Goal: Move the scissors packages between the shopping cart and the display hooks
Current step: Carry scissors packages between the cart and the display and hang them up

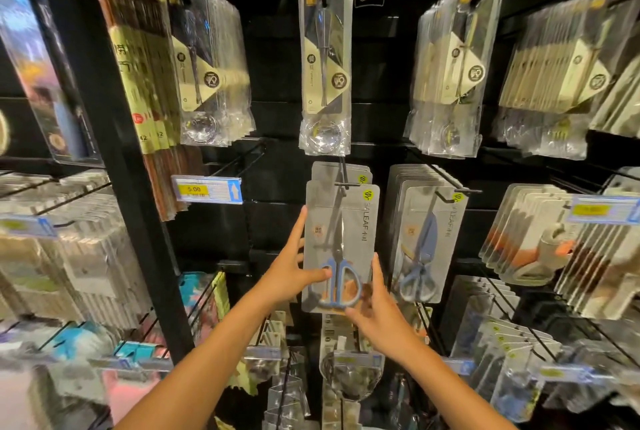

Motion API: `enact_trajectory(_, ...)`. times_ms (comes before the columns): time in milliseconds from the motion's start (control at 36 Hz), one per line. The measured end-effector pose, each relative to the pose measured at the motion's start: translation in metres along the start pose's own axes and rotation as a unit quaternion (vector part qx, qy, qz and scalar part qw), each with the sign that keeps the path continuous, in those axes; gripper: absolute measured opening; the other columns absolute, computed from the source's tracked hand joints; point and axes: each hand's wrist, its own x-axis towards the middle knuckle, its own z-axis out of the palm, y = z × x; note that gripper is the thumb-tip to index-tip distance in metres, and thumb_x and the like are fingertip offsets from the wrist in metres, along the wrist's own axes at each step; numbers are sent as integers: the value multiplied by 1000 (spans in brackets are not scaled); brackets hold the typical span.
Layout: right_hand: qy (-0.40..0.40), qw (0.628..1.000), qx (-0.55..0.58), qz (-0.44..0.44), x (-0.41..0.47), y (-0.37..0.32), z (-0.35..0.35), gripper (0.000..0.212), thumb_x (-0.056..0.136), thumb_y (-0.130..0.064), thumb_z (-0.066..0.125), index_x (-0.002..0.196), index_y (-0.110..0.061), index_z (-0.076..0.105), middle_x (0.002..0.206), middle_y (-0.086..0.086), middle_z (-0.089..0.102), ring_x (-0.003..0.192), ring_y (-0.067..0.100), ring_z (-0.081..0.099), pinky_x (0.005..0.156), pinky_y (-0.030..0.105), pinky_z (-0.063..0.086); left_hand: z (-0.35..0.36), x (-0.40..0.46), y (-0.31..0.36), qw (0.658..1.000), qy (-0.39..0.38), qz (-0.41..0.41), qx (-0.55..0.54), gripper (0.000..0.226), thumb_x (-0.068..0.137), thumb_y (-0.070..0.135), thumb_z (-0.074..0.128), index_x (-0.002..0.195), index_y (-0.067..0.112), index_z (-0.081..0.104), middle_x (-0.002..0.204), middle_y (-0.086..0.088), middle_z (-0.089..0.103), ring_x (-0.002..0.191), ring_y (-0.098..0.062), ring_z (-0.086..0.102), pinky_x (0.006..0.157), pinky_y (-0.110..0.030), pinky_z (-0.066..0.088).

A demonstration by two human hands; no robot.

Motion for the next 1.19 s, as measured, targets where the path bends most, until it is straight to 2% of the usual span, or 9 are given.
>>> enact_trajectory(139, 33, 999, 4, 6, 32, 6, -2, 118, 93, -31, 69, 143, -55, -35, 168, -4, 14, 130, 9, 53, 100, 27, 47, -2, 18, -2, 999, -23, -37, -17, 122, 81, 19, 85, 155, 55, -5, 152, 6, 43, 131, -11, 55, 100, -30, 54)
enact_trajectory(333, 58, 997, -43, 22, 63, 12, -8, 129, 87, -35, 76, 135, -51, -43, 156, 10, 34, 123, 32, 57, 98, 46, 51, 1, 40, -2, 998, -22, -63, -15, 125, 83, 15, 83, 152, 56, -12, 161, 0, 34, 141, -20, 46, 114, -48, 43)
enact_trajectory(583, 90, 991, -67, 71, 87, 11, -10, 129, 85, -40, 78, 148, -36, -35, 150, 16, 38, 121, 34, 57, 91, 41, 50, 4, 55, 0, 998, -43, -39, 17, 127, 84, 8, 80, 146, 56, -19, 166, -1, 20, 149, -24, 33, 119, -49, 36)
enact_trajectory(750, 58, 996, -11, 74, 99, 28, -6, 138, 78, -34, 85, 140, -51, -38, 158, 6, 36, 125, 21, 58, 90, 23, 47, 1, 56, 0, 998, -21, -53, 1, 121, 86, 9, 79, 157, 42, -14, 164, -3, 24, 144, -17, 37, 116, -42, 37)
enact_trajectory(806, 63, 996, -11, 69, 88, 20, -2, 133, 82, -22, 82, 149, -39, -32, 165, 3, 21, 139, 21, 46, 94, 17, 41, 1, 50, -2, 998, -12, -52, 20, 116, 87, 14, 78, 159, 39, -10, 166, -3, 20, 150, -20, 29, 119, -42, 32)
enact_trajectory(889, 62, 995, -16, 74, 66, 15, 6, 121, 86, -19, 79, 157, -29, -19, 168, 0, 8, 151, 21, 25, 107, 25, 33, -2, 34, -16, 995, -6, -40, 87, 111, 88, 23, 78, 161, 38, -4, 170, 3, 11, 155, -19, 15, 123, -45, 24)
enact_trajectory(972, 58, 997, -24, 44, 42, 21, 14, 110, 87, -29, 78, 160, -34, -4, 168, -6, 9, 153, 16, 20, 114, 31, 28, -12, 9, -41, 987, -1, -25, 158, 100, 91, 25, 75, 160, 43, 4, 169, 11, 10, 155, -11, 12, 126, -42, 20)
enact_trajectory(1083, -8, 997, -73, 16, 19, 25, 22, 83, 93, -28, 71, 159, -25, 21, 163, -4, 24, 151, 15, 24, 115, 22, 23, -32, -28, -74, 965, 8, 6, 261, 88, 95, 28, 70, 160, 37, 13, 169, 12, 11, 154, -5, 12, 127, -39, 20)
enact_trajectory(1194, -71, 989, -127, -37, 14, 17, 32, 72, 96, -28, 68, 156, -28, 28, 161, -7, 27, 151, 10, 23, 119, 20, 16, -49, -68, -100, 949, 12, 15, 316, 83, 97, 37, 66, 159, 46, 10, 168, 17, 9, 155, -2, 6, 128, -38, 16)
